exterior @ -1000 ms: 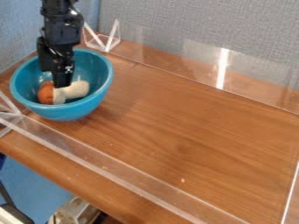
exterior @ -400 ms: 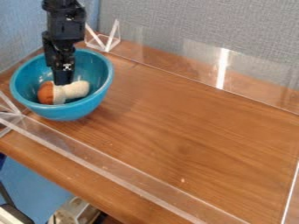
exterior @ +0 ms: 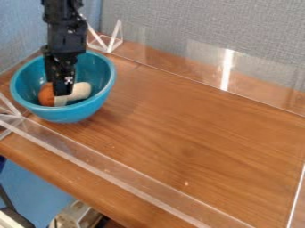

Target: Remove the mushroom from inside the blue bowl and put it on the table

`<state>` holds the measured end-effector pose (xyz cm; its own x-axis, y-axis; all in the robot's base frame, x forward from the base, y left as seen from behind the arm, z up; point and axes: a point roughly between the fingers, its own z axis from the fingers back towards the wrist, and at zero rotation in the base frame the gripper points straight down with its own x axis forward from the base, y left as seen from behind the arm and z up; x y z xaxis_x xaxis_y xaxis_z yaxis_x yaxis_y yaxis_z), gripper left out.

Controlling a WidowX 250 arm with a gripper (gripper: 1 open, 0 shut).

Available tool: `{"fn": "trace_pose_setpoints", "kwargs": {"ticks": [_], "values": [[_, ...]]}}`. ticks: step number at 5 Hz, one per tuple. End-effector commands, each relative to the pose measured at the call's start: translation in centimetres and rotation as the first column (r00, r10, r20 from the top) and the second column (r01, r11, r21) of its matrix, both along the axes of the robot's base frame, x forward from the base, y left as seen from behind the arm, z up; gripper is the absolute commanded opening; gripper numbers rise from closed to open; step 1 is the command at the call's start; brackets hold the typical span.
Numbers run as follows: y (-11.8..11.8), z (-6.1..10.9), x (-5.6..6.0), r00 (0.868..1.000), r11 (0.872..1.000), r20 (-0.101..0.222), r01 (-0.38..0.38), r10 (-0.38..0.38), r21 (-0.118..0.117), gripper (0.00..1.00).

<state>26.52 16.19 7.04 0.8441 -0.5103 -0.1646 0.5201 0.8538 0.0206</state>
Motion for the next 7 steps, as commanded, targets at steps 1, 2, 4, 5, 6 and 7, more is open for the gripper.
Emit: {"fn": "trace_pose_setpoints", "kwargs": {"ticks": [1, 2, 4, 5, 6, 7], "values": [[-0.3, 2.1, 0.0, 0.998, 0.999, 0.069, -0.004, 0.002, 0.041, 0.00], [-1.0, 3.2, 0.1, 0.996, 0.998, 0.081, -0.033, 0.030, 0.045, 0.00], [-1.5, 4.5, 0.2, 0.994, 0.997, 0.098, -0.050, 0.045, 0.050, 0.00], [-1.2, 4.7, 0.2, 0.994, 0.998, 0.105, -0.039, 0.033, 0.052, 0.00], [-1.0, 4.8, 0.3, 0.993, 0.998, 0.114, -0.023, 0.017, 0.055, 0.00], [-0.8, 4.8, 0.3, 0.993, 0.998, 0.122, -0.008, 0.001, 0.057, 0.00]]}}
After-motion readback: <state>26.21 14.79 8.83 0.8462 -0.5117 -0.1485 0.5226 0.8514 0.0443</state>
